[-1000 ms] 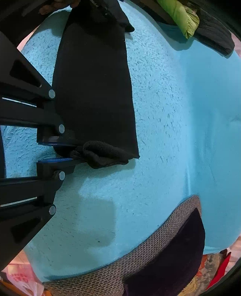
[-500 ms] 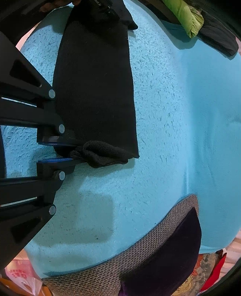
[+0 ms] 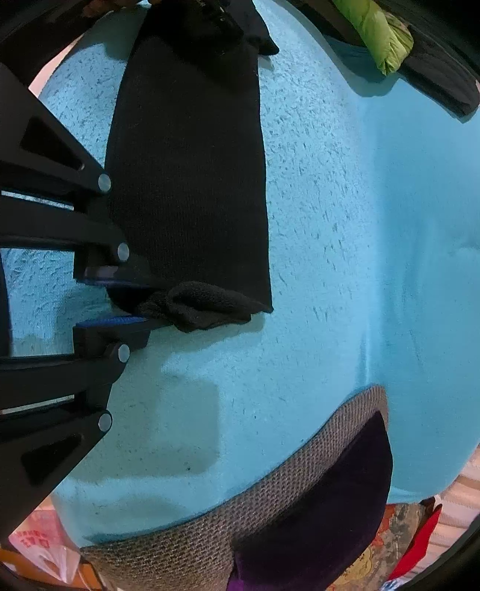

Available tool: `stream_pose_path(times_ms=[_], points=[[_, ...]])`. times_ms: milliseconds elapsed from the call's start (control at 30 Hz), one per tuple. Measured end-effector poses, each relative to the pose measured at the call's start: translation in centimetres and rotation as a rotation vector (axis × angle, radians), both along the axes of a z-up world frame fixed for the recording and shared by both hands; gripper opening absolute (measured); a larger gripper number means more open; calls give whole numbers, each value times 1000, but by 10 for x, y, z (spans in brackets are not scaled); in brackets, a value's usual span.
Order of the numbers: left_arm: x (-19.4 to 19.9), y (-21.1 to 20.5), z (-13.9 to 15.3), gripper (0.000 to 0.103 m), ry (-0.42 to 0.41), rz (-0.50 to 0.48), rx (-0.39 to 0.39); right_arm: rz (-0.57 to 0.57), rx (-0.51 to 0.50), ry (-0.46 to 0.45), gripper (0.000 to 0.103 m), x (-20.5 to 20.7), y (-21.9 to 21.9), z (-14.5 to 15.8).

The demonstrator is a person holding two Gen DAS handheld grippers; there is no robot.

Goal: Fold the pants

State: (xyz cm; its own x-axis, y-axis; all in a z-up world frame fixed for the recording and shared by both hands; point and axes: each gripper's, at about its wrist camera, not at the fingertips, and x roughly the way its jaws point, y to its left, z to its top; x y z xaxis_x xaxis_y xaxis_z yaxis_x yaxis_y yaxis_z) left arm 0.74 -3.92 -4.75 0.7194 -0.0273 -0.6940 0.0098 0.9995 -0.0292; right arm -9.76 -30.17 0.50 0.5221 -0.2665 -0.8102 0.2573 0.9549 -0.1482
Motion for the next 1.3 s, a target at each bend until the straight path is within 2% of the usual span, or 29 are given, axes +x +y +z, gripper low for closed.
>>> stream_pose_path(times_ms=[467,533,567,600,833,967,1100,1133,1200,1233,1300], points=[[0,0,0,103,0,0,1,-10,0,-10,20,-2,-2,1],[-1,0,0,103,0,0,1,-34,4,-23,32,-4,-5,3],[-1,0,0,103,0,0,1,-46,11,-31,43,-5,-7,4],[-1,0,0,103,0,0,1,-56,24,-44,47,-7,-10,6],[-1,0,0,103,-1,1,1,-68,37,-44,47,-7,-14,7],[-1,0,0,103,-1,1,1,-67,48,-49,63,-7,-14,7],[-1,0,0,103,0,1,1,-84,66,-58,64,-9,-19,8],[-1,0,0,103,0,0,1,-91,90,-70,64,-11,-23,10],[-1,0,0,103,0,0,0,-105,214,-124,64,-19,-42,16],[-1,0,0,103,0,0,0,-121,319,-154,65,-26,-57,17],[0,0,0,103,1,2,-1,-198,608,-186,65,-41,-95,9]])
